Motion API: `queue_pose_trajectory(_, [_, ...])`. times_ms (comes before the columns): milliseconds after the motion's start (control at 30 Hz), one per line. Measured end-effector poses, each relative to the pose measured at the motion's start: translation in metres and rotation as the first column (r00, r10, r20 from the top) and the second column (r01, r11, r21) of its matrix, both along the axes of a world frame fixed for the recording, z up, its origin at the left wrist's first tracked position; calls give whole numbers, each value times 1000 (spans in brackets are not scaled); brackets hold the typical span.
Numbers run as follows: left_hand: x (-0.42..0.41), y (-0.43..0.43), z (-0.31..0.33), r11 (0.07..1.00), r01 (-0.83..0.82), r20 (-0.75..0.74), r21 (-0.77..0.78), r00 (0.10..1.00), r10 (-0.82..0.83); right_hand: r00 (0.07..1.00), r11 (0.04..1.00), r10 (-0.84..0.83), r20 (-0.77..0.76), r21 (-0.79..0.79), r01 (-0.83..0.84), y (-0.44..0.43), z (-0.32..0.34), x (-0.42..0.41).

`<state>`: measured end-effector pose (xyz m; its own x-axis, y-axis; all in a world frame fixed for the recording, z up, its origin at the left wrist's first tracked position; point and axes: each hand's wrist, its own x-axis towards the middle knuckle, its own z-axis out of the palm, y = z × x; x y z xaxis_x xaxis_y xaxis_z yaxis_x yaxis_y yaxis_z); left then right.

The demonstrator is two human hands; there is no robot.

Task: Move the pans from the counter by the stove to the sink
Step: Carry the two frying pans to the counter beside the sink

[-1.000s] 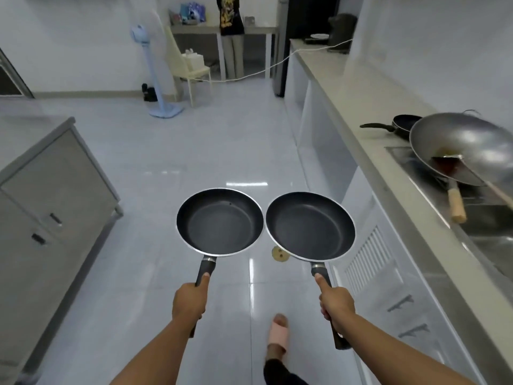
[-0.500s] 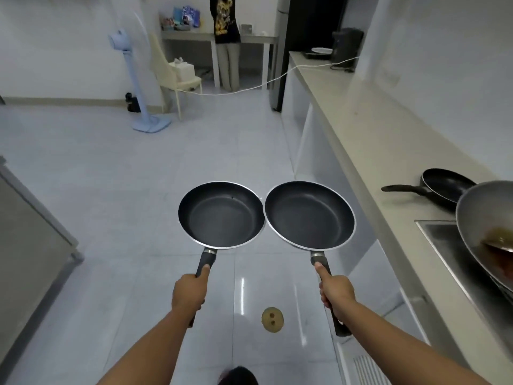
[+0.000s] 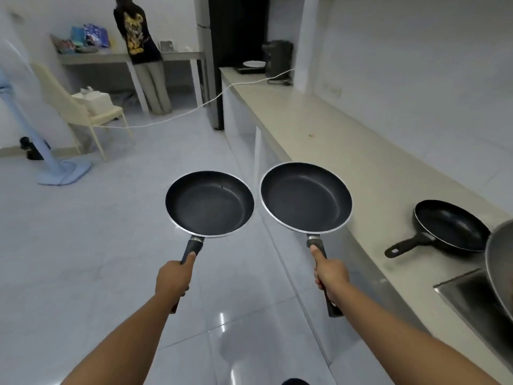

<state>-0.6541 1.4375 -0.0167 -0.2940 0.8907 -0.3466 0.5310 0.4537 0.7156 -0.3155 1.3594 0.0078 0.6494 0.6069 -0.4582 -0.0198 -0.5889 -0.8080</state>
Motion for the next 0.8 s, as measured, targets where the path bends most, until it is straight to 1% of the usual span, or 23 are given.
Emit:
queue_pose_trajectory(67, [13, 48, 9, 998, 56, 10, 27, 998, -57, 998, 998, -58, 12, 32, 58, 30, 2, 12])
queue_pose_trajectory(133, [29, 99, 14, 995, 89, 53, 52, 994, -91, 992, 990, -130, 7, 62, 129, 61, 5, 26])
queue_pose_trajectory(200, [43, 135, 25, 989, 116, 78, 92, 989, -123, 988, 985, -157, 13, 69, 156, 82, 11, 34])
queue_pose_trajectory(267, [73, 193, 28, 982, 163, 111, 96, 979, -173, 972, 967, -235, 13, 100, 232, 119, 13, 53])
queue_pose_trajectory(400, [126, 276, 43, 964, 233, 164, 126, 954, -252, 950, 946, -313, 17, 90, 310, 161, 20, 83])
queue_pose_trajectory(500, [166, 334, 51, 943, 302, 161, 140, 933, -323, 923, 923, -382, 49, 78, 378, 183, 23, 102])
queue_pose_trajectory(633, [208, 391, 50, 902, 412, 154, 125, 890, -428, 884, 886, -464, 62, 39, 462, 199, 22, 113])
queue_pose_trajectory(800, [256, 450, 40, 818, 567, 126, 101, 808, -576, 798, 798, -602, 32, 36, 601, 224, 14, 115])
